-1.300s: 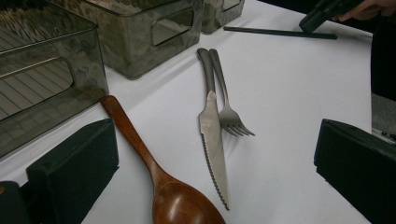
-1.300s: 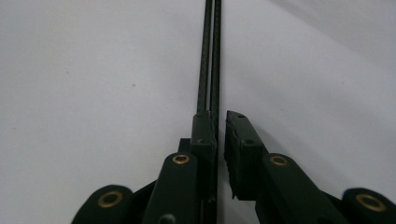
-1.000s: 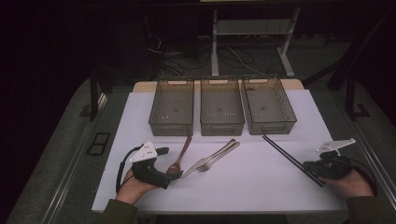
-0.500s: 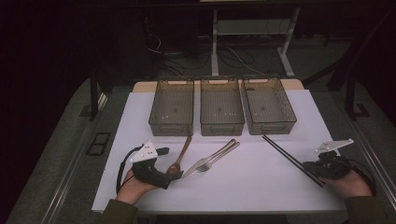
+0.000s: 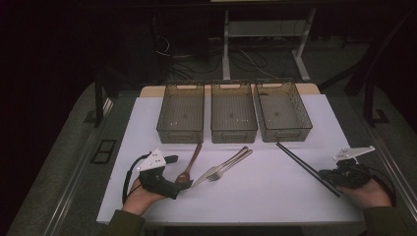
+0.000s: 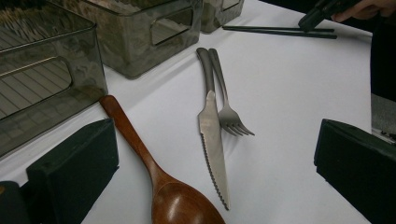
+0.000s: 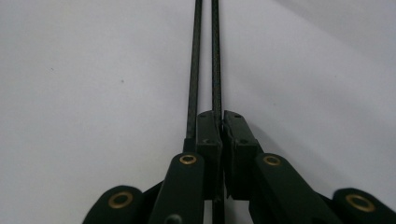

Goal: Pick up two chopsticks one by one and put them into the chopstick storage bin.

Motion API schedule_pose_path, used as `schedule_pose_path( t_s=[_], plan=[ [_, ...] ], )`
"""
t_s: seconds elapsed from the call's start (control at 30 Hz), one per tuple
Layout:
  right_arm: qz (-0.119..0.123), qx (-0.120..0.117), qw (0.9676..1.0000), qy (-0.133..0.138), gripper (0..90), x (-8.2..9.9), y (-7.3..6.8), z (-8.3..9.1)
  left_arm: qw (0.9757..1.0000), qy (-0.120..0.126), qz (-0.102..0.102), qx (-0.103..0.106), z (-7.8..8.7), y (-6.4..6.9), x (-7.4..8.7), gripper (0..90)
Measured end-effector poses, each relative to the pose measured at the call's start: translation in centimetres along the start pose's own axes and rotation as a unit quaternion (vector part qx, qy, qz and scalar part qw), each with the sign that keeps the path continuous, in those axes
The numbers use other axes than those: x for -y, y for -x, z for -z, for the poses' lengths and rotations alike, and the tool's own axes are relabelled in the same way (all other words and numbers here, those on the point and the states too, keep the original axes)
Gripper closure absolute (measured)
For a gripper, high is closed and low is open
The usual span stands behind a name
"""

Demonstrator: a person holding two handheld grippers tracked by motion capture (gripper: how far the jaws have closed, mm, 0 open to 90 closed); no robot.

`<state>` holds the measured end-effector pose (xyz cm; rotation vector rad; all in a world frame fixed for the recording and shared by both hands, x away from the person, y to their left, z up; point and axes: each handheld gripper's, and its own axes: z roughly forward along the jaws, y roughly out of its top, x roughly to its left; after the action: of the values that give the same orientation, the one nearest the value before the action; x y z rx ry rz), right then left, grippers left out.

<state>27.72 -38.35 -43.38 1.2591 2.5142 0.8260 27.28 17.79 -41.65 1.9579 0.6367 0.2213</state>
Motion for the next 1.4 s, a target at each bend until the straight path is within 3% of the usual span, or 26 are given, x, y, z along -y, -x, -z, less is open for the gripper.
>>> schedule_pose_path(
  t_s=[0.43,0.83,1.4],
  plan=[
    [-0.004,0.002,0.9983,0.058,84.9,-0.3,0.1,2.1,1.0000,0.000,0.000,0.000,0.0,0.0,0.0,0.0],
    [-0.010,-0.022,0.9951,0.096,84.8,-0.3,0.0,3.9,1.0000,-0.002,-0.002,0.002,-0.1,0.1,0.0,0.0],
    [0.022,-0.053,0.9901,0.128,84.8,-2.5,-1.6,4.5,1.0000,-0.004,-0.002,0.005,-0.2,0.1,0.0,0.0]
  ],
)
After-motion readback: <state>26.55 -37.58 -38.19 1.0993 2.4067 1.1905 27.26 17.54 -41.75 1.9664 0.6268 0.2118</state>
